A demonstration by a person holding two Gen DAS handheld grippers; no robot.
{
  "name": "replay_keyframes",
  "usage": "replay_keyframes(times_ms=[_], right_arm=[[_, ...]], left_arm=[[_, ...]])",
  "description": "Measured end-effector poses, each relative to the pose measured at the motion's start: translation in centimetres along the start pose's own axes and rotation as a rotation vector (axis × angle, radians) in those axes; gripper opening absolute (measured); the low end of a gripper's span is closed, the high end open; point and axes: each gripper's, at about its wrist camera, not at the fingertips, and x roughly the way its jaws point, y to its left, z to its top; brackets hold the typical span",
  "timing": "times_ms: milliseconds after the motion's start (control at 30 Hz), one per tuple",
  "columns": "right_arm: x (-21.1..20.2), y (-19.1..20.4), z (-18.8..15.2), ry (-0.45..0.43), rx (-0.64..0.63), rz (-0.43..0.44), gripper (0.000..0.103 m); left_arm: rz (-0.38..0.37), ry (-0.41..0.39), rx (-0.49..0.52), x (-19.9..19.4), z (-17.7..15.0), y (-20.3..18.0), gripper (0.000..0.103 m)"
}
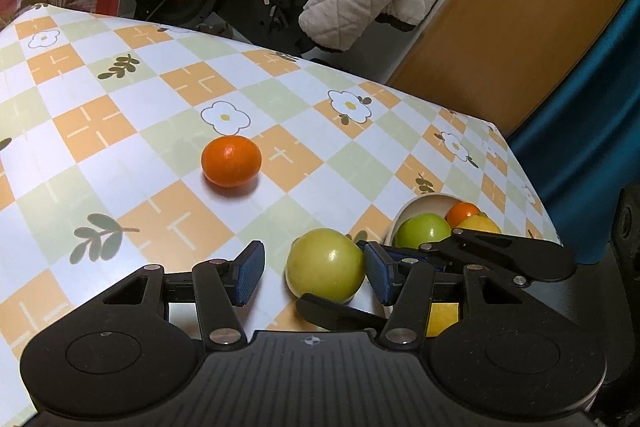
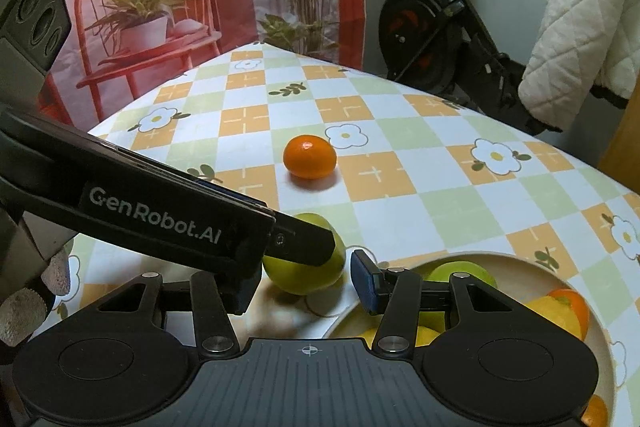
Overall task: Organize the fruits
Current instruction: 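Close the left gripper on the pale yellow-green fruit, then carry the pale fruit onto the plate and open the left gripper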
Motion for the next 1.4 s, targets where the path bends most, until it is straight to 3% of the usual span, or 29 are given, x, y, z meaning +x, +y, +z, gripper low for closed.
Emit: replay_keyframes(times_ms=[133,633,1400], right_arm=[[0.0,0.0,-0.1,-0.001,0.01,0.002,0.043],[-2.9,0.4,-0.8,-0.062,0.044,0.009,0.043],[-9.5,-2.4,-2.9,-0.205,0.104,-0.039,0.043]], left_arm=[[-0.029,-0.001,-0.002,-0.1,-0.3,-0.1,0.046],[-0.021,-0.057,0.009,-2.6,-1.2,-1.9,0.045],[-0.006,-0.074,0.147,-4.1,-0.6,-10.1,0.045]])
